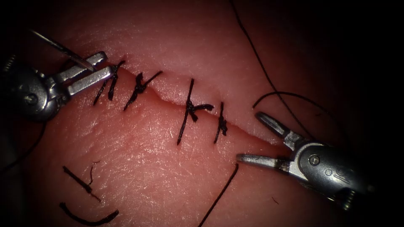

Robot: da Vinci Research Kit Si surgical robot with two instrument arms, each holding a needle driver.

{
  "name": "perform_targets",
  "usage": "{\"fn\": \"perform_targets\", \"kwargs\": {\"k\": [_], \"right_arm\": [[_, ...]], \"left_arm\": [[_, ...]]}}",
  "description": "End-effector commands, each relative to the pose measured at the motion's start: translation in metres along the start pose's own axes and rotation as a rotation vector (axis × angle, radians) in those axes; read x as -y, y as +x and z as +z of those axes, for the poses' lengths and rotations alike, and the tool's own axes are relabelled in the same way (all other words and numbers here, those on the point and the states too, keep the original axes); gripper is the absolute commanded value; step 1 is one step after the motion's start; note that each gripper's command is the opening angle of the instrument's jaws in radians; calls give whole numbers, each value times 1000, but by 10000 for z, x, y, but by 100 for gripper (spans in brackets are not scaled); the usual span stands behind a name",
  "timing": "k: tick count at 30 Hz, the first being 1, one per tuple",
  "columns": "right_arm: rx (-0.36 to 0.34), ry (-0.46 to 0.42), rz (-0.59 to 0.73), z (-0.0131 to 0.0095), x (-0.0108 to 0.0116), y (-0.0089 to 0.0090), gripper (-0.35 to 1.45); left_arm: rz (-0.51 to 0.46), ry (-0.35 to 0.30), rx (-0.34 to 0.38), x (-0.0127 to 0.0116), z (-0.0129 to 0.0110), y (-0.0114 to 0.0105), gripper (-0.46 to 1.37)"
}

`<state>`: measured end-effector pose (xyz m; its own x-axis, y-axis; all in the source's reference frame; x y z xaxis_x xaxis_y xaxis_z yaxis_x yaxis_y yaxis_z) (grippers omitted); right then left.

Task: Wound Closure
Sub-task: Pull the string through the cut with the right gripper

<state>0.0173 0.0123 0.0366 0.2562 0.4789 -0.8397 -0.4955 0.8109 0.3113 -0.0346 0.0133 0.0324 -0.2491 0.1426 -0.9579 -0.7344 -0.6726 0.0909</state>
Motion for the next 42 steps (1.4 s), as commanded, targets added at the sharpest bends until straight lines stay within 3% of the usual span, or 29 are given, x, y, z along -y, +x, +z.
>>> {"fn": "perform_targets", "kwargs": {"k": [1, 15, 24, 35, 42], "right_arm": [[1, 5, 0, 0, -1, 1, 118], [20, 36, -101, -22, -9, 2, 120], [-14, 139, -198, -36, 12, 11, 117], [-53, 211, -292, -18, 45, 23, 115], [-54, 214, -306, -4, 47, 23, 111]], "left_arm": [[1, -3, 0, 0, -1, 0, -35], [5, -7, -2, 4, -3, 0, -35], [5, -8, -2, 5, -2, -1, -35], [10, -6, -5, 5, -2, -1, -35], [11, -6, -6, 5, -5, -2, -35]]}}
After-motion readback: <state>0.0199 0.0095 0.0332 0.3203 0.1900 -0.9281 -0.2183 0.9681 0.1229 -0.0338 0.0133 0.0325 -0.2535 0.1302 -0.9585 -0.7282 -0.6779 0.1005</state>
